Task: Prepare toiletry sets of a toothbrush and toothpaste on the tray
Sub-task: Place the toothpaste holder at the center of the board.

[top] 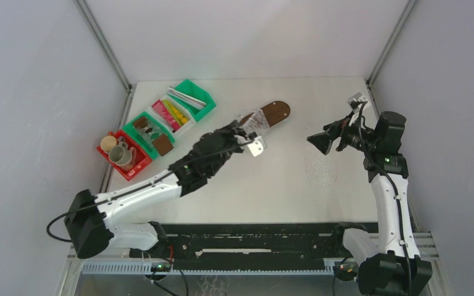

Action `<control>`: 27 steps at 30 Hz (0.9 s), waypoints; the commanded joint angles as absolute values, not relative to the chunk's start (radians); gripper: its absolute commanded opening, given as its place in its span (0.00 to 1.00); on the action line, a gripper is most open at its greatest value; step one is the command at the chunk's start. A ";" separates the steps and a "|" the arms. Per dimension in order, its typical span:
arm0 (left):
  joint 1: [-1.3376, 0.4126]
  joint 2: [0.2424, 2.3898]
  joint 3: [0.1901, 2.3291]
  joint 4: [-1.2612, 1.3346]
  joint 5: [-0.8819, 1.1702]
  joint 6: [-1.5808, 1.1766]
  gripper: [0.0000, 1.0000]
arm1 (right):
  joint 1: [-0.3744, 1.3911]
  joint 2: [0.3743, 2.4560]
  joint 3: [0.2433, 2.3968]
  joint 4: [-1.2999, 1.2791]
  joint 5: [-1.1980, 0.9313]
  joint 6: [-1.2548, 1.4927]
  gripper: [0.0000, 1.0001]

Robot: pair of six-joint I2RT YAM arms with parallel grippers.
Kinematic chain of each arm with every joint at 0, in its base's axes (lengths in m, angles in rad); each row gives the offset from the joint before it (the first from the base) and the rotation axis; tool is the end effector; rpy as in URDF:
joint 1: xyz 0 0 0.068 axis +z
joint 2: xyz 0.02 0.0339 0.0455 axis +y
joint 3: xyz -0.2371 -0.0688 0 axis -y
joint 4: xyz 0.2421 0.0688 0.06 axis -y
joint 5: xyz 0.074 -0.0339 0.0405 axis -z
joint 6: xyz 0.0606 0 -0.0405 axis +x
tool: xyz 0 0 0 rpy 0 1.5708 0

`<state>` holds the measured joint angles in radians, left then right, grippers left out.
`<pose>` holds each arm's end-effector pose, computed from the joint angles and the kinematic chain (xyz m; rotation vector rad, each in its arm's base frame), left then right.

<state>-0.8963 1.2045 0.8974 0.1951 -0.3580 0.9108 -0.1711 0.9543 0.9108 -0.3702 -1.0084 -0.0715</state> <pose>0.2126 -0.2319 0.3043 1.1403 1.2408 0.3118 0.2302 0.0123 0.3136 -0.5441 1.7837 0.8223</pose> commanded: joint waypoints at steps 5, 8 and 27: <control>-1.064 1.456 0.959 0.532 -0.427 0.984 0.00 | -0.282 0.934 0.911 -0.262 -0.751 0.097 1.00; -1.098 1.566 1.054 0.540 -0.511 0.976 0.00 | -0.308 0.936 0.905 -0.250 -0.680 0.139 1.00; -1.166 2.097 1.439 0.575 -0.852 0.968 0.00 | -0.378 0.963 0.901 -0.241 -0.490 0.207 1.00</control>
<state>-1.1564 2.0762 1.3331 0.5877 -0.7807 1.0183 -0.3592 0.9619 0.9020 -0.2855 -0.4969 0.1787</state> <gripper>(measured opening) 0.039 1.000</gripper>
